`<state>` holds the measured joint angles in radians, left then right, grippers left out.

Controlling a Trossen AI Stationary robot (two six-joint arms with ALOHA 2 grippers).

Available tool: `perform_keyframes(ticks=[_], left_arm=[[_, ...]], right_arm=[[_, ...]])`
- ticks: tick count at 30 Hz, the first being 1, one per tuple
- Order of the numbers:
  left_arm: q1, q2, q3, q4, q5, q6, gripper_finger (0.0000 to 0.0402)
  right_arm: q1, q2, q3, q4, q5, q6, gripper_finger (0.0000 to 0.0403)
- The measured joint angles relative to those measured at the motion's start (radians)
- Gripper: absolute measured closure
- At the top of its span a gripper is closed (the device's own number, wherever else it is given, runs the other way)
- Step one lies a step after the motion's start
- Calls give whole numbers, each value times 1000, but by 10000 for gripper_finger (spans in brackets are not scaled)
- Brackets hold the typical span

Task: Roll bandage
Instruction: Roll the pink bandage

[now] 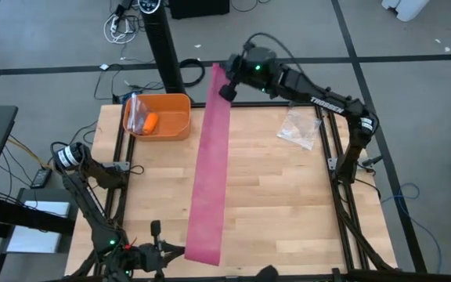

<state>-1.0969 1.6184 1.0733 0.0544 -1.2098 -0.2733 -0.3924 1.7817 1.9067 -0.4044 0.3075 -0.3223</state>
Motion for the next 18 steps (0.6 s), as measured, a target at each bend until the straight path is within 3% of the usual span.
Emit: perform_keyframes(ticks=[11, 18], left_arm=[[-3, 0, 0, -2, 0, -42, 396], [-3, 0, 0, -2, 11, -52, 396]], right_arm=[[91, 0, -257, 73, -35, 130, 376], [145, 0, -279, 69, -36, 147, 326]])
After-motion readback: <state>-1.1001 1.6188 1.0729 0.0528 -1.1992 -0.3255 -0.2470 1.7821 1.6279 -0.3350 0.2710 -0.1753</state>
